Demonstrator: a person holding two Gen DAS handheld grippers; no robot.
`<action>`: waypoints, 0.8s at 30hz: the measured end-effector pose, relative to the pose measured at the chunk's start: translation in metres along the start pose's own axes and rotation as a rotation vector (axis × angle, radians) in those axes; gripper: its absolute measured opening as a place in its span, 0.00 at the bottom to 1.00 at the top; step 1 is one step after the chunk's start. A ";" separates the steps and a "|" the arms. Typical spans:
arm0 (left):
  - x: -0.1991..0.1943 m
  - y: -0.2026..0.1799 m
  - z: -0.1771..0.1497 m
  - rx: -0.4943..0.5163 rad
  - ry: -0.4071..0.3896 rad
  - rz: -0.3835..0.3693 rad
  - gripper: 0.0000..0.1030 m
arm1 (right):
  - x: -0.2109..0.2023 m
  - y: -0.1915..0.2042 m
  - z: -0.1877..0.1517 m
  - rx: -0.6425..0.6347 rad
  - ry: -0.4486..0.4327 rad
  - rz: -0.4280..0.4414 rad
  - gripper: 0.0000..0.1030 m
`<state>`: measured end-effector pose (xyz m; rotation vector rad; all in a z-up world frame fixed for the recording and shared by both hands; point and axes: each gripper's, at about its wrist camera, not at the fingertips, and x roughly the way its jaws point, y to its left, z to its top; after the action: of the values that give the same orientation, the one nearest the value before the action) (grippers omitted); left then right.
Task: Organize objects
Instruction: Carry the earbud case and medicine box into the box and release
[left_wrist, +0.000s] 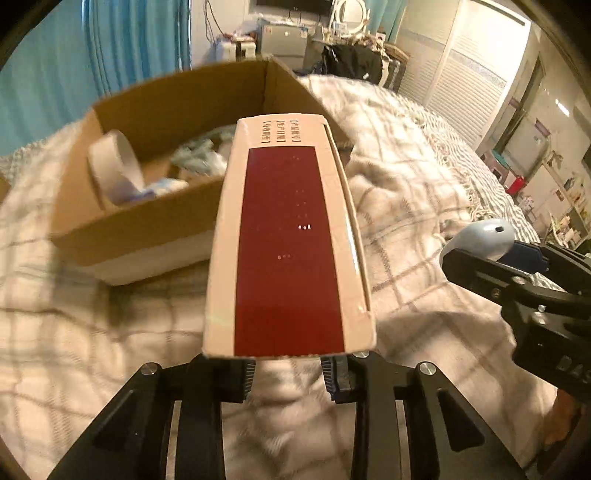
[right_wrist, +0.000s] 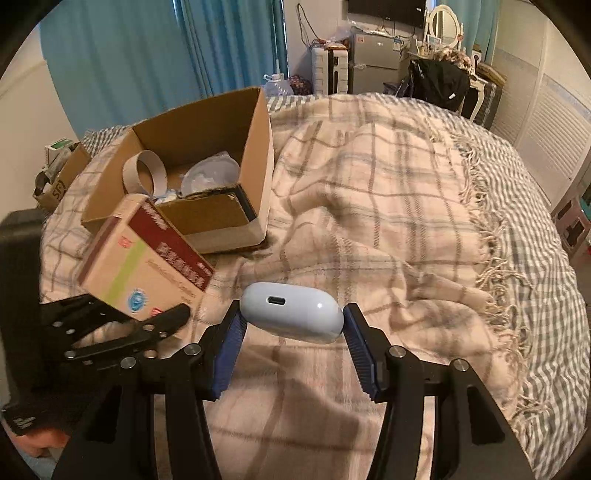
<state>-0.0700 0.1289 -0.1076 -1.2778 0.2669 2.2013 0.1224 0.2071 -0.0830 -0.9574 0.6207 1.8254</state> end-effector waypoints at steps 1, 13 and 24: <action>-0.009 0.001 0.000 -0.003 -0.007 0.006 0.28 | -0.006 0.002 -0.001 -0.004 -0.007 0.001 0.51; -0.115 0.007 -0.009 -0.004 -0.155 0.067 0.28 | -0.085 0.044 0.001 -0.082 -0.138 0.035 0.51; -0.155 0.037 0.022 -0.007 -0.228 0.094 0.29 | -0.121 0.080 0.047 -0.194 -0.231 0.118 0.51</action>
<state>-0.0489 0.0501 0.0308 -1.0234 0.2339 2.4051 0.0635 0.1474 0.0439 -0.8329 0.3683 2.0942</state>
